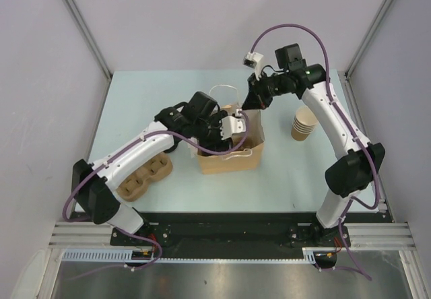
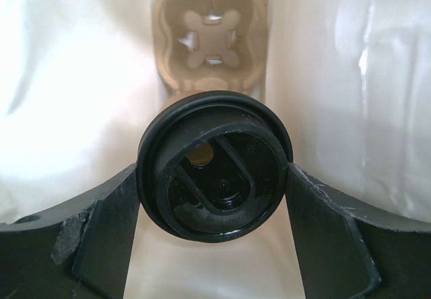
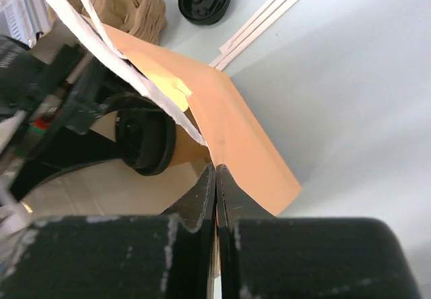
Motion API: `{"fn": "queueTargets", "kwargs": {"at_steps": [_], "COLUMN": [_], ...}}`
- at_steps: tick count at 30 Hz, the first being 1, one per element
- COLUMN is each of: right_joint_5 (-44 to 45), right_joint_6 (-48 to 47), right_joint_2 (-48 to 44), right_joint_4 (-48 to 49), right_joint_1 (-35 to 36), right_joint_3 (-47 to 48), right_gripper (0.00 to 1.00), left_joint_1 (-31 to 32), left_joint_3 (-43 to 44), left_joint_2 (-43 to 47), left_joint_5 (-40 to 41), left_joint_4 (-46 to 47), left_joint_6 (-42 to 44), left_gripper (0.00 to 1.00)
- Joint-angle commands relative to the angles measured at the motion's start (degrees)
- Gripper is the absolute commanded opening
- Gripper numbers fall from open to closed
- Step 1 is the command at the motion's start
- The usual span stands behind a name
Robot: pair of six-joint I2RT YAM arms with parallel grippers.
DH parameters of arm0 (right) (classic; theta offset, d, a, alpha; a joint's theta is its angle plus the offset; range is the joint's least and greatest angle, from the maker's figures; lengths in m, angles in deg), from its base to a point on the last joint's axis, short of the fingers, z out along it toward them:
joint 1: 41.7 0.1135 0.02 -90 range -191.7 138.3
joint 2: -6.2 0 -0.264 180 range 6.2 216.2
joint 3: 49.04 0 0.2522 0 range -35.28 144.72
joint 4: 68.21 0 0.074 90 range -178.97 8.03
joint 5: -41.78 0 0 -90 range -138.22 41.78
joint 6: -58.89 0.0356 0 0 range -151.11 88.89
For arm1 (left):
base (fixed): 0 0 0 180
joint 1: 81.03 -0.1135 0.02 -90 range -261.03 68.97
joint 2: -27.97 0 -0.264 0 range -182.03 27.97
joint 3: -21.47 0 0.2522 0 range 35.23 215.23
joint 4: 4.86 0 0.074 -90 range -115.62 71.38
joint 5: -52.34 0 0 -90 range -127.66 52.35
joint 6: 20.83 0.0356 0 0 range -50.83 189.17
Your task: Pack the takeout coffee
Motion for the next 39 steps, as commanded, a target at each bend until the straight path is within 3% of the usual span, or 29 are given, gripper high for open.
{"fn": "queueTargets", "kwargs": {"at_steps": [1, 12, 21, 32, 39], "right_joint_5": [3.46, 17.87, 24.29, 28.95, 29.92], "right_joint_6": [2.44, 4.21, 5.26, 9.30, 11.15], "right_joint_2": [-9.20, -26.09, -33.30, -35.69, -36.30], "right_joint_4": [7.30, 22.16, 25.77, 25.95, 26.65], "right_joint_1": [1.22, 7.63, 14.13, 17.66, 18.01], "right_joint_3": [-3.50, -24.24, -30.40, -34.01, -33.93], "right_gripper": [0.00, 0.00, 0.00, 0.00, 0.00], "left_joint_1": [1.94, 5.37, 8.71, 12.05, 14.52], "left_joint_3": [-4.93, -21.09, -29.53, -33.24, -28.32], "left_joint_2": [4.46, 12.11, 16.95, 20.03, 17.31], "left_joint_5": [3.03, 9.97, 13.58, 15.87, 14.64], "left_joint_4": [6.87, 21.01, 29.02, 31.31, 25.86], "left_joint_6": [0.60, 1.04, 2.36, 6.22, 6.85], "left_gripper": [0.25, 0.25, 0.25, 0.25, 0.24]}}
